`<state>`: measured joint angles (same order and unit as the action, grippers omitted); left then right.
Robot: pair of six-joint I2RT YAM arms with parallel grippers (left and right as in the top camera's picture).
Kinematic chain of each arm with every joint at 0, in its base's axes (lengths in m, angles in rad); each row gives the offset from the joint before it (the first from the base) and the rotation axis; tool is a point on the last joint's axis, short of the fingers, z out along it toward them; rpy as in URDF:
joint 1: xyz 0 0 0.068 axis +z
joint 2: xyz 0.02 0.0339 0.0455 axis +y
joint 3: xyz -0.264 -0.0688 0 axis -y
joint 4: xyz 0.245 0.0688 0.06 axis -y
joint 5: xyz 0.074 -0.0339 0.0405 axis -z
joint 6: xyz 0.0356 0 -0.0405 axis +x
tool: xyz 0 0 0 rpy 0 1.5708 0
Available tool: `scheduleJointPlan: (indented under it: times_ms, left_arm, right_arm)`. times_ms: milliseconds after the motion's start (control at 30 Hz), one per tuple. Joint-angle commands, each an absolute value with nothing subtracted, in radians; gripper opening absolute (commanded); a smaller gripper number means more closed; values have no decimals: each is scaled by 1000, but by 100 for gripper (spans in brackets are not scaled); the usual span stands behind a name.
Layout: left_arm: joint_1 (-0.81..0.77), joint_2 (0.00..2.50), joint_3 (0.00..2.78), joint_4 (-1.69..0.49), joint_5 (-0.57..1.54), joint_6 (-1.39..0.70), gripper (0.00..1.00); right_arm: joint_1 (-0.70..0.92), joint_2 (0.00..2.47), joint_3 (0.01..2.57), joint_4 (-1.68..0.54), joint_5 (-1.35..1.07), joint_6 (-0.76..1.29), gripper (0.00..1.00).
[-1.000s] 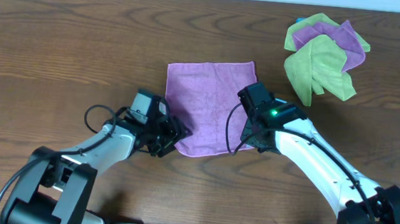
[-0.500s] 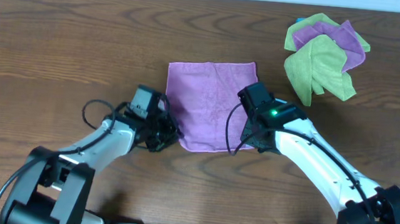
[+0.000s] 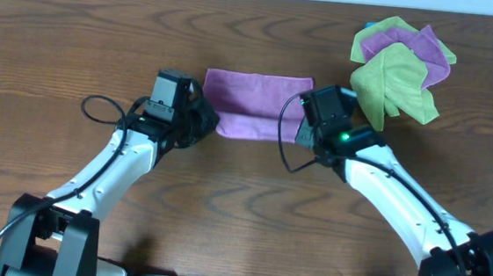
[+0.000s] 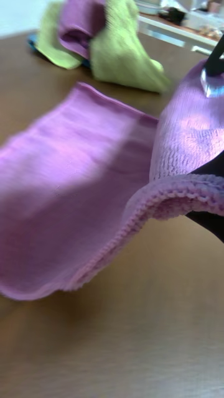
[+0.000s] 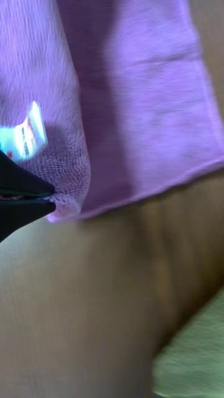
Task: Fold the cloth
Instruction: 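Fold the near edge up and over toward the far edge with both grippers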
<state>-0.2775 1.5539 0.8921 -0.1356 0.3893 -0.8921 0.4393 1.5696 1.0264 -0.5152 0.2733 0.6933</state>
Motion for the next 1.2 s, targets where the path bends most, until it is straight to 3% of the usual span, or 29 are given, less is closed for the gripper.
scheduleJointPlan:
  times_ms: [0,267,667,1167]
  left_arm:
    - [-268,1582,908,-87,329,-875,6]
    - [-268,1688,926,60,295,-878,6]
    - [-268,1894,1130,85,251,-814,6]
    - [-268,1975,1176,117,193,-781,6]
  right_arm:
    - [402,1569,1035,-477,308,626,1]
    - [385,1667,1035,-306,310,577,1]
    - [384,1793,1035,-88,319,532,1]
    - [372,1874,1035,19,336,492,1]
